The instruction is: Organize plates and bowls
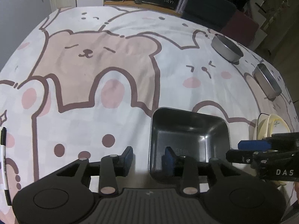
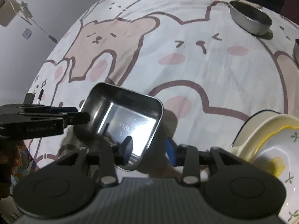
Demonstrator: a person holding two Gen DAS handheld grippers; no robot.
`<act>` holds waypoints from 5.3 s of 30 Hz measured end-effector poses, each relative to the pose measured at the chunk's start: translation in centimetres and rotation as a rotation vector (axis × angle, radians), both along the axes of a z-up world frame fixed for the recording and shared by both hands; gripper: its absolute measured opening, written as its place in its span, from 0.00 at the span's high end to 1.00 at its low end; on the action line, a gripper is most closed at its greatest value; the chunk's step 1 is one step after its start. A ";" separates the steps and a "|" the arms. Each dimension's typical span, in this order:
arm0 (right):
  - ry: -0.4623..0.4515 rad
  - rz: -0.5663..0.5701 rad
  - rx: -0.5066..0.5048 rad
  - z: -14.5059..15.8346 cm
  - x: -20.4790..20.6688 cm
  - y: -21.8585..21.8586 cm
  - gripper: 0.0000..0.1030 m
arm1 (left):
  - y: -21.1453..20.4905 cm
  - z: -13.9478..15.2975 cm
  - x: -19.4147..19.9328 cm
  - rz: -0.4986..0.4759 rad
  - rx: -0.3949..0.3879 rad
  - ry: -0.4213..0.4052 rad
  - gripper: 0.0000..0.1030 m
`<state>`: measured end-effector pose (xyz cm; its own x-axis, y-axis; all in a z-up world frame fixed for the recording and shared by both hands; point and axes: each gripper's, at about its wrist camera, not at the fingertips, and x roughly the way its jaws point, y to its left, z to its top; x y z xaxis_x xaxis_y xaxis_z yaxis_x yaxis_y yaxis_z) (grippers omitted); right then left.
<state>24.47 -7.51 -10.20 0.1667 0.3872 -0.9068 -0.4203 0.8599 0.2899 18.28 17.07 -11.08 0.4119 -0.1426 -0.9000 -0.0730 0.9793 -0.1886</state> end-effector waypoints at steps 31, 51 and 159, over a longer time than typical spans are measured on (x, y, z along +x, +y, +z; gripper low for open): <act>-0.394 -0.255 0.097 9.9 -4.1 -14.3 0.00 | -10.4 9.5 -1.4 -0.099 0.085 -0.307 0.00; -0.474 -0.708 0.057 4.7 1.8 -34.5 0.00 | -29.3 6.7 7.9 -0.312 -0.063 -0.370 0.00; -0.328 -0.600 0.190 6.0 4.9 -25.1 0.95 | -22.7 8.6 10.3 -0.231 -0.013 -0.404 0.97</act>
